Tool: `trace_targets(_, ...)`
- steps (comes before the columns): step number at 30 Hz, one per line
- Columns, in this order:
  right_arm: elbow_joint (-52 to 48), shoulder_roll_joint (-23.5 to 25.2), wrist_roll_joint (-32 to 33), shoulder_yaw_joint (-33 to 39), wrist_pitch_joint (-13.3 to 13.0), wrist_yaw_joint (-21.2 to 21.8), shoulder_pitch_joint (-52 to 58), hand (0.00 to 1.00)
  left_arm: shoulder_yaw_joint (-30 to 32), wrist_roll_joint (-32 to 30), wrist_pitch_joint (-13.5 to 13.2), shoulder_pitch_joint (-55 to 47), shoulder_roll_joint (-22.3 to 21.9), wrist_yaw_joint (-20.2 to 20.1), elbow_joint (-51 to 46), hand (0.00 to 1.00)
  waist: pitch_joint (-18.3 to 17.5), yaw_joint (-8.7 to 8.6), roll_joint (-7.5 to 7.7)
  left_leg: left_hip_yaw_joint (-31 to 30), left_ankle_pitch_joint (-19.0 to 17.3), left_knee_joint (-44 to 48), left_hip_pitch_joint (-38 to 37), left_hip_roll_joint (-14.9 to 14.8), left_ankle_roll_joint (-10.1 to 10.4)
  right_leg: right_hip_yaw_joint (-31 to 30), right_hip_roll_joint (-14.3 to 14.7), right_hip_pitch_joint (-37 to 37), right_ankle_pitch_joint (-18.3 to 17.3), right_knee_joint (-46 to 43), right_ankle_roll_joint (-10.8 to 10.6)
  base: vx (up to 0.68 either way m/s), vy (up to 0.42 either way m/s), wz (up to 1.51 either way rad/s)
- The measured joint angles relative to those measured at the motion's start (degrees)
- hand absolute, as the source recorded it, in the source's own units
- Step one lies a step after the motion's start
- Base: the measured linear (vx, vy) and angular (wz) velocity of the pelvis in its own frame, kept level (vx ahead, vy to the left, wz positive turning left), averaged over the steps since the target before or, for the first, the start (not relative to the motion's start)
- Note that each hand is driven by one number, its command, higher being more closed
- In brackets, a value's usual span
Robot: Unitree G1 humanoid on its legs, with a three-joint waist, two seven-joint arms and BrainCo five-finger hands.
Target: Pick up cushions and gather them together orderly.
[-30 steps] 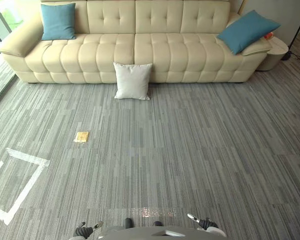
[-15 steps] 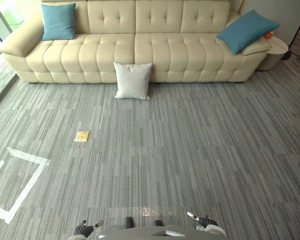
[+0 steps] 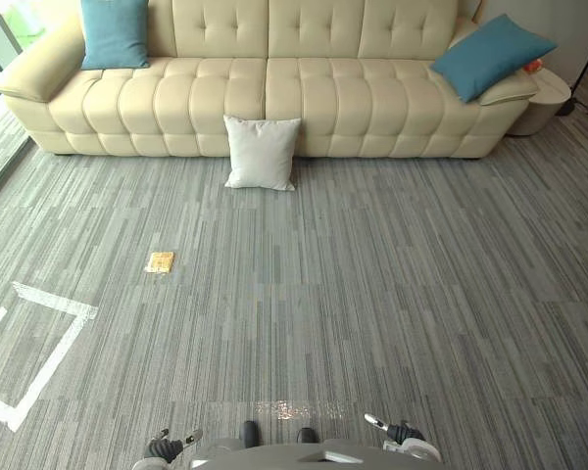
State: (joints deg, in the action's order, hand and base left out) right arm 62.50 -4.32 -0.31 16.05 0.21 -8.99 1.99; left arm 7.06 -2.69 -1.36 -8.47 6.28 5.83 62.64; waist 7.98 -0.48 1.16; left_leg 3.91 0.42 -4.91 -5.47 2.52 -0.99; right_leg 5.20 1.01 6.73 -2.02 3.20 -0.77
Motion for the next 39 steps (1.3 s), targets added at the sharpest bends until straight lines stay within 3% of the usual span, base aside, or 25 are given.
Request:
trace_targets(14, -0.6, 0.5, 0.7, 0.1, 0.0, -0.3, -0.6, 0.00, 0.3, -1.9, 0.0, 1.9, 0.5, 0.4, 0.3, 0.00, 0.8, 1.09, 1.04, 2.6, -1.3, 0.4, 3.7, 0.1, -0.6, -1.7, -0.2, -4.1, -0.2, 0.0, -0.6, 0.01, 0.005, -0.07)
trace_targets(16, -0.9, 0.6, 1.0, 0.5, 0.0, -0.3, -0.7, 0.00, 0.3, -1.9, 0.0, 2.2, 0.5, 0.6, 0.2, 0.00, 1.0, 1.18, 1.07, 3.1, -3.1, 1.8, 4.6, 0.2, -0.9, -1.5, -0.6, -5.7, -1.6, -2.8, -2.5, 0.07, 0.042, -0.11)
trace_targets(18, -1.4, 0.8, 1.2, 1.0, -0.1, -0.3, -1.0, 0.00, 0.8, -1.9, 0.0, 2.4, 0.1, 1.2, -0.4, 0.00, 1.7, 2.12, 0.51, 4.1, -7.6, 8.1, 7.3, -0.7, -1.2, -1.1, -0.8, -9.0, -3.3, -10.1, -4.4, 0.08, 0.065, -0.26)
trace_targets(19, -3.0, 0.8, 2.0, 1.0, -0.2, -0.3, -0.9, 0.00, 1.0, -1.9, 0.0, 2.6, -0.4, 1.5, -0.4, 0.00, 2.5, 2.25, -0.42, 4.1, -10.6, 12.3, 7.9, -1.6, -1.7, 0.2, -0.9, -11.8, -5.0, -18.6, -4.9, 0.07, 0.092, -0.16)
trace_targets(21, -4.8, 1.1, 2.7, 1.0, -0.5, -0.3, -0.6, 0.00, 1.0, -1.9, 0.1, 2.8, -0.6, 1.6, -0.4, 0.00, 3.1, 2.07, -1.35, 3.8, -12.8, 16.0, 7.1, -1.9, -2.9, 2.5, -2.1, -17.4, -6.6, -32.9, -4.2, 0.10, 0.094, 0.02)
trace_targets(23, -5.9, 1.5, 2.9, 1.0, -0.9, -0.3, -0.6, 0.00, 2.0, -1.9, 0.2, 3.3, -0.3, 1.8, -0.4, 0.00, 3.1, 2.20, -0.38, 3.1, -15.8, 18.5, 5.6, -1.6, -3.6, 4.9, -4.2, -22.8, -10.8, -46.1, -3.4, 0.28, 0.089, 0.17)
trace_targets(24, -5.9, 1.6, 3.0, 1.0, -1.4, -0.3, -0.6, 0.00, 2.0, -1.9, 0.2, 3.6, -0.2, 1.9, -0.4, 0.00, 3.2, 1.98, -0.16, 2.0, -16.9, 18.5, 3.8, -1.6, -3.6, 6.2, -4.5, -24.1, -13.2, -47.8, -3.3, 0.33, 0.072, 0.27)
trace_targets(26, -5.9, 1.5, 3.5, 1.0, -1.7, -0.4, -0.7, 0.00, 2.6, -1.9, 0.3, 4.1, -0.3, 2.2, -0.3, 0.00, 3.3, 1.72, -0.12, 0.6, -17.4, 16.6, 1.3, -1.8, -3.4, 8.6, -4.7, -26.0, -14.7, -45.5, -2.9, 0.34, 0.024, 0.39)
trace_targets(28, -5.9, 1.0, 4.2, 1.1, -1.7, -0.4, -1.0, 0.00, 3.2, -1.9, 0.3, 4.7, -0.6, 2.3, -0.3, 0.00, 3.5, 1.45, -0.22, -0.8, -17.8, 13.2, -2.0, -2.4, -3.1, 11.7, -3.9, -29.8, -13.7, -38.7, -1.5, 0.53, -0.020, 0.39)
trace_targets(30, -5.8, 0.3, 4.6, 1.1, -1.6, -0.4, -1.5, 0.00, 3.0, -1.9, 0.4, 5.4, -1.0, 2.3, -0.3, 0.00, 4.3, 0.37, -1.22, -2.1, -17.9, 9.9, -5.1, -4.2, -2.9, 13.2, -1.9, -32.6, -9.0, -29.9, -0.2, 0.53, -0.060, 0.43)
trace_targets(31, -5.5, 0.3, 4.6, 1.0, -1.4, -0.4, -1.5, 0.00, 2.8, -1.9, 0.4, 5.5, -1.0, 2.2, -0.2, 0.00, 5.0, -0.66, -1.50, -2.7, -17.5, 8.3, -7.4, -4.9, -1.8, 13.3, -0.8, -33.2, -4.6, -22.9, -0.4, 0.46, -0.066, 0.50)
trace_targets(32, -5.4, 0.3, 4.6, 1.0, -1.3, -0.4, -1.2, 0.00, 2.8, -1.9, 0.4, 5.9, -0.7, 2.2, -0.2, 0.00, 5.4, -0.92, -1.06, -3.1, -17.5, 8.1, -8.4, -4.8, -0.8, 12.9, -0.4, -33.8, -2.5, -20.3, -0.3, 0.62, -0.114, 0.71)
trace_targets(33, -5.4, 0.5, 4.6, 1.0, -1.1, -0.4, 0.2, 0.00, 2.9, -1.9, 0.3, 6.1, -0.7, 2.1, -0.2, 0.00, 5.3, -1.33, -0.64, -4.1, -18.8, 8.2, -10.9, -4.7, 1.5, 11.0, -0.3, -33.7, 1.8, -15.0, 1.2, 0.52, -0.126, 0.57)
trace_targets(34, -5.4, 0.6, 4.7, 1.1, -1.1, -0.4, 1.0, 0.00, 3.1, -1.9, 0.3, 5.7, -0.9, 2.1, -0.1, 0.00, 5.3, -1.43, -0.54, -4.4, -19.4, 8.4, -11.9, -4.7, 2.5, 10.0, -0.5, -33.6, 7.3, -15.0, 3.8, 0.67, -0.176, 0.53)
trace_targets(35, -5.5, 0.3, 4.7, 2.4, -1.0, -0.3, 1.0, 0.00, 4.2, -1.9, 0.1, 6.8, -2.4, 2.1, -0.2, 0.00, 5.6, -1.29, -2.42, -4.1, -19.3, 10.2, -12.5, -6.5, 3.3, 11.0, 0.1, -34.4, 8.2, -19.8, 6.5, 0.76, -0.254, 0.36)
trace_targets(36, -6.0, 0.3, 4.7, 3.2, -1.1, -0.3, 0.9, 0.00, 5.6, -1.9, 0.0, 7.5, -4.1, 2.0, -0.8, 0.00, 6.1, -1.57, -3.41, -3.3, -17.5, 15.8, -10.2, -7.3, 6.3, 11.8, 0.0, -34.7, 5.1, -23.1, 7.3, 0.75, -0.260, 0.21)
trace_targets(37, -6.8, 0.3, 4.6, 3.2, -1.1, -0.3, 1.0, 0.00, 6.8, -1.9, 0.0, 7.6, -4.6, 2.0, -1.4, 0.00, 6.2, -1.64, -3.57, -2.6, -15.9, 20.3, -8.4, -7.6, 6.6, 11.9, 0.2, -34.3, 3.2, -24.2, 7.7, 0.75, -0.279, 0.13)
trace_targets(39, -7.7, 0.4, 4.6, 2.5, -0.5, -0.5, 1.5, 0.00, 9.4, -1.8, 0.0, 7.9, -6.5, 1.2, -1.9, 0.00, 6.3, -2.01, -3.78, -2.2, -11.2, 39.0, -2.5, -9.7, 7.2, 11.7, 1.4, -28.9, -1.6, -24.8, 8.3, 0.58, -0.195, 0.06)
